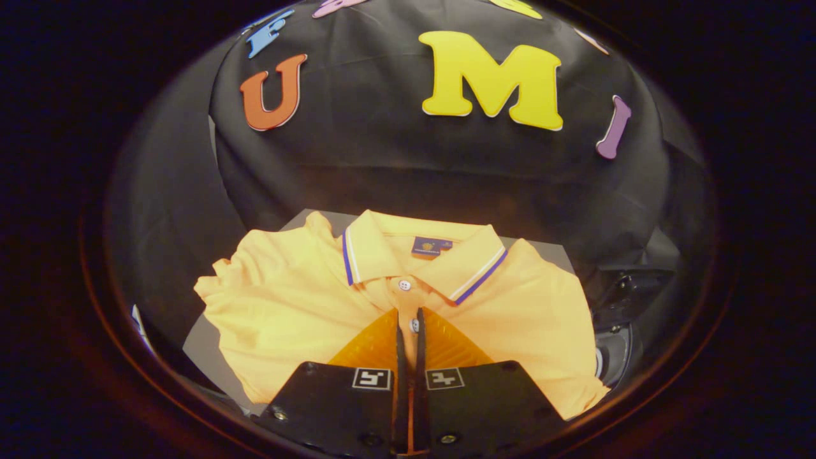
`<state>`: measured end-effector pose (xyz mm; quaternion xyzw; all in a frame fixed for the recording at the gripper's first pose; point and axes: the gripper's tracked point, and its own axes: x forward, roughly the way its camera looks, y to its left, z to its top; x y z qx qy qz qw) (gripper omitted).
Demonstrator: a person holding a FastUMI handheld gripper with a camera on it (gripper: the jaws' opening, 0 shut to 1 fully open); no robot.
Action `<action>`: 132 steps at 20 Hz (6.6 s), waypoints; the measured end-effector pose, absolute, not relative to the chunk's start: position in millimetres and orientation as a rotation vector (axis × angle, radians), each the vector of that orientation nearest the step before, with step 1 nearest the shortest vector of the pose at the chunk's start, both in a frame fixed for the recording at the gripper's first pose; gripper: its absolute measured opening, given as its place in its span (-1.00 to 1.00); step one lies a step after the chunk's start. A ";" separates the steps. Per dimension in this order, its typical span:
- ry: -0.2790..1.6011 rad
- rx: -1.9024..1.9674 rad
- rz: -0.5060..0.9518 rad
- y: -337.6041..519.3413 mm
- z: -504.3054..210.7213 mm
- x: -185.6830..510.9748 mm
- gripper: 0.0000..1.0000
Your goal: Put the clothes into the washing machine and then close the washing machine lid.
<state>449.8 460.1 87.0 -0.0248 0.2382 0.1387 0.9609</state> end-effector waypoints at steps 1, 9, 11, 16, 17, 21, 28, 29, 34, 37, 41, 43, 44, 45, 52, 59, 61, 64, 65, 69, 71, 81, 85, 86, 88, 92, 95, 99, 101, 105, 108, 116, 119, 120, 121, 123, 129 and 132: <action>0.490 -0.036 0.293 459.6 88.2 448.5 -0.87; 0.407 0.056 0.380 443.8 121.0 413.9 -0.89; 0.351 0.059 0.400 436.0 140.4 400.8 -0.89; 0.215 0.084 0.416 397.2 189.5 356.4 -0.90; 0.190 0.088 0.410 387.6 198.7 348.7 -0.90; 0.082 0.106 0.373 340.1 241.8 313.5 -0.89; -0.065 0.117 0.276 245.7 296.8 255.0 -0.90; -0.076 0.123 0.260 232.6 302.3 252.4 -0.90; -0.089 0.127 0.174 167.0 308.9 255.2 -0.90; -0.064 0.126 0.142 137.6 298.2 273.7 -0.90; 0.011 0.128 0.139 109.8 260.9 313.8 -0.90; 0.062 0.125 0.147 101.4 235.5 337.1 -0.90; 0.088 0.124 0.151 97.0 221.1 348.7 -0.90; 0.119 0.125 0.153 93.1 206.0 361.5 -0.90; 0.351 0.120 0.163 80.0 94.3 435.3 -0.90; 0.580 0.099 0.144 70.4 -24.9 476.1 -0.90; 0.640 0.104 0.134 70.2 -51.3 483.7 -0.90; 0.733 0.122 0.119 72.5 -84.1 481.2 -0.90; 0.761 0.127 0.116 72.7 -92.4 479.3 -0.89; 0.871 0.135 0.102 69.8 -113.7 470.4 -0.89; 0.899 0.144 0.082 69.5 -112.8 469.8 -0.90; 0.940 0.130 0.062 70.9 -115.2 466.7 -0.81; 0.890 0.100 0.043 66.5 -112.0 466.2 -0.01; 0.881 0.096 0.033 67.3 -110.8 468.0 0.21; 0.873 0.091 0.017 64.5 -109.2 466.6 0.65; 0.851 0.082 -0.003 60.9 -105.6 468.0 0.65; 0.825 0.052 -0.007 56.8 -100.2 467.6 0.64; 0.765 0.022 -0.010 53.1 -83.4 468.3 0.64; 0.718 0.011 -0.009 52.0 -67.4 468.7 0.65; 0.608 -0.001 -0.010 48.5 -22.0 469.5 0.65; 0.521 0.008 0.001 53.1 14.3 470.7 0.64; 0.377 0.056 0.015 55.7 105.3 482.1 0.64; 0.337 0.036 0.025 59.0 131.0 493.4 0.65; 0.319 0.034 0.030 60.7 140.7 498.1 0.64; 0.311 0.027 0.034 63.1 148.3 503.1 0.65; 0.290 0.023 0.033 64.3 162.5 515.3 0.65; 0.278 0.031 0.025 70.5 189.1 557.3 0.65; 0.309 0.043 0.027 75.0 184.8 578.6 0.65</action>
